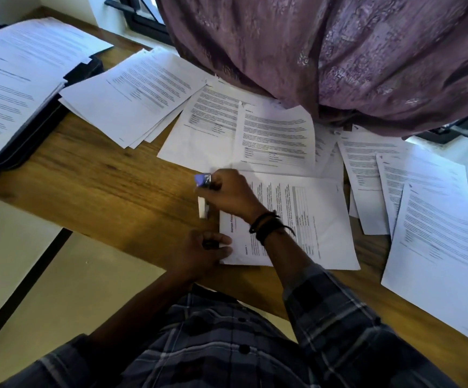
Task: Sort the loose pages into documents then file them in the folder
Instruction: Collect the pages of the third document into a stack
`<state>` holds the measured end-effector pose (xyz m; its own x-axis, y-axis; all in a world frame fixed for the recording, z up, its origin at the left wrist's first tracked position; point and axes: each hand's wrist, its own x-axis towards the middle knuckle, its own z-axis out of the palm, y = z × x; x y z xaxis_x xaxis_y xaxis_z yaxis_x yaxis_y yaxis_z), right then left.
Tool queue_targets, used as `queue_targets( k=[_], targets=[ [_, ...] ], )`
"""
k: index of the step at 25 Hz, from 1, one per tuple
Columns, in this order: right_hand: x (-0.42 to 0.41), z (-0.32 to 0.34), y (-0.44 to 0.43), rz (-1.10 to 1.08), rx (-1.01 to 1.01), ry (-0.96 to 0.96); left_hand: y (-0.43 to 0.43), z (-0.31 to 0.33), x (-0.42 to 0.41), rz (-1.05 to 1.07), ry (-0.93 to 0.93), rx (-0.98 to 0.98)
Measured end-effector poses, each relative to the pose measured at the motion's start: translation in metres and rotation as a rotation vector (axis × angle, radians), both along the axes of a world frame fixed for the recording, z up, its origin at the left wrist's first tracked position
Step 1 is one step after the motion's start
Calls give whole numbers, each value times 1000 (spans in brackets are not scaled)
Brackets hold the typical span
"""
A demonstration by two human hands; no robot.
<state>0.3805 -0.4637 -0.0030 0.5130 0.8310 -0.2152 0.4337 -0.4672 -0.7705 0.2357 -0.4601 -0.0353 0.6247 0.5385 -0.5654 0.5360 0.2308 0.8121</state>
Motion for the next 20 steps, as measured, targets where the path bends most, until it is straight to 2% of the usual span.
queue_targets(
  k=[1, 3, 4, 5, 9, 12, 14, 20],
  targets=[
    [3, 8, -9, -69, 65, 191, 0, 1, 0, 10, 6, -11],
    [3, 24, -36, -206, 223, 697, 1, 4, 0, 11, 1, -38],
    [1, 32, -53, -255, 277, 893, 1, 5, -1, 8, -2, -59],
    [-3, 37, -72, -293, 276, 990, 2, 7, -1, 12, -4, -82],
    [-34, 32, -144, -366, 10, 1082, 1, 12, -3, 22, -7, -123],
    [-72, 15, -165, -510, -164, 1087, -3, 14, -1, 71, -27, -176],
    [-89, 6, -163, -612, -192, 1040, -7, 15, 1, 102, -26, -217],
    [-92, 5, -149, -669, -141, 919, -16, 17, 5, 123, -16, -244]
  ],
)
